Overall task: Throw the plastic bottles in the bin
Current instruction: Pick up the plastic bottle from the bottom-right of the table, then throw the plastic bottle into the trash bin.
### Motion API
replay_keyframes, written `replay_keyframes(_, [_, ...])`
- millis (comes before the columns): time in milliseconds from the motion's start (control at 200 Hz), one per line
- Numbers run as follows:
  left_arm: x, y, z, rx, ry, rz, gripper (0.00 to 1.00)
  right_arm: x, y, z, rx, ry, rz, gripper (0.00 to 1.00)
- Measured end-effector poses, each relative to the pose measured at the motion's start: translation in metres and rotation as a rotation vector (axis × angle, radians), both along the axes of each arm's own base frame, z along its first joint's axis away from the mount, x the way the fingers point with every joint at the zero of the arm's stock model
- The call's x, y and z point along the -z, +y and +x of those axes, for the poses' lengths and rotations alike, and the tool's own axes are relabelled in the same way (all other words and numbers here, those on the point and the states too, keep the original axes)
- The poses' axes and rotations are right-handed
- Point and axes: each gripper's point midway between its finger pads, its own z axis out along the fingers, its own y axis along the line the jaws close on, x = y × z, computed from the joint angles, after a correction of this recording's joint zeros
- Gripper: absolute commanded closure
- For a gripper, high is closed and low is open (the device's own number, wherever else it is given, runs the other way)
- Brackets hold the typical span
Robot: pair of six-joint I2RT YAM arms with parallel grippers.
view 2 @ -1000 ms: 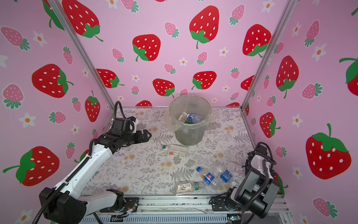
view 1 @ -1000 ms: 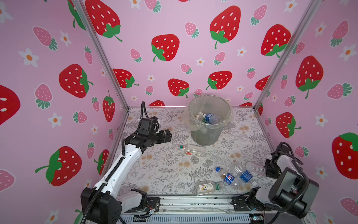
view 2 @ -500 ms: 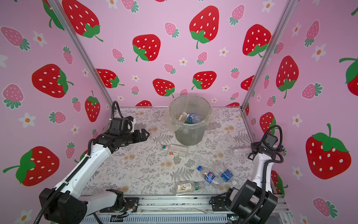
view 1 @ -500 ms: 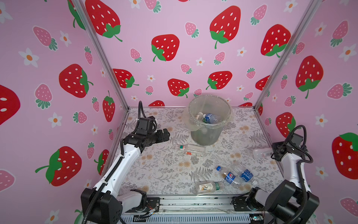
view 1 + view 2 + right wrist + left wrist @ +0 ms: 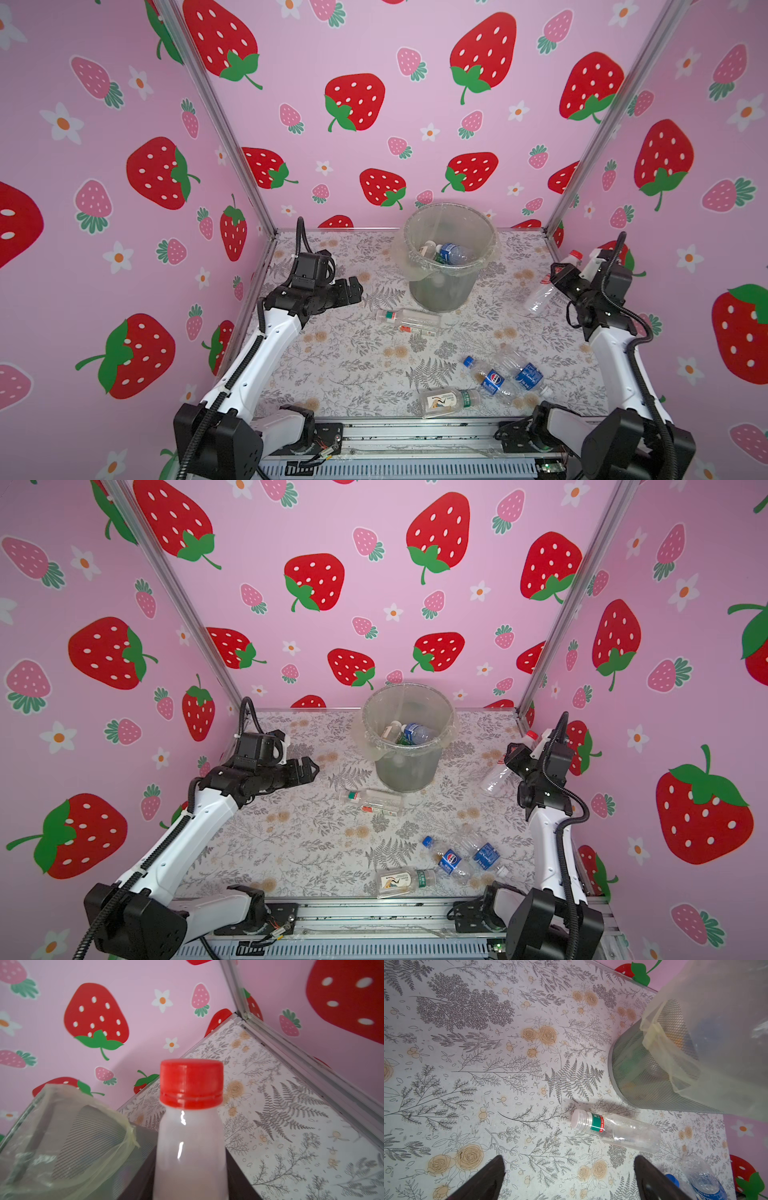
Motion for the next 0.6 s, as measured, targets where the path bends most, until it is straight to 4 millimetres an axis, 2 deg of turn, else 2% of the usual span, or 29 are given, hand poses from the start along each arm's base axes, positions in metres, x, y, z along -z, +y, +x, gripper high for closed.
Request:
replay_keyframes(130, [0.000, 0.000, 0.000, 0.000, 0.000, 0.000, 0.01, -0.032, 0.029, -0.013, -0.120, -0.112, -0.084, 0.54])
replay_keyframes(310, [0.000, 0.001, 0.000, -0.002, 0.001, 0.000, 0.01, -0.073, 0.054, -0.052, -0.196, -0.276, -0.155, 0.53])
replay_keyframes(440, [0.000, 0.003, 0.001, -0.010, 0.002, 0.003, 0.01, -0.083, 0.068, -0.072, -0.237, -0.331, -0.175, 0.53])
replay_keyframes(600, [0.001, 0.004, 0.001, -0.014, 0.002, 0.004, 0.01, -0.087, 0.079, -0.081, -0.275, -0.348, -0.175, 0.53])
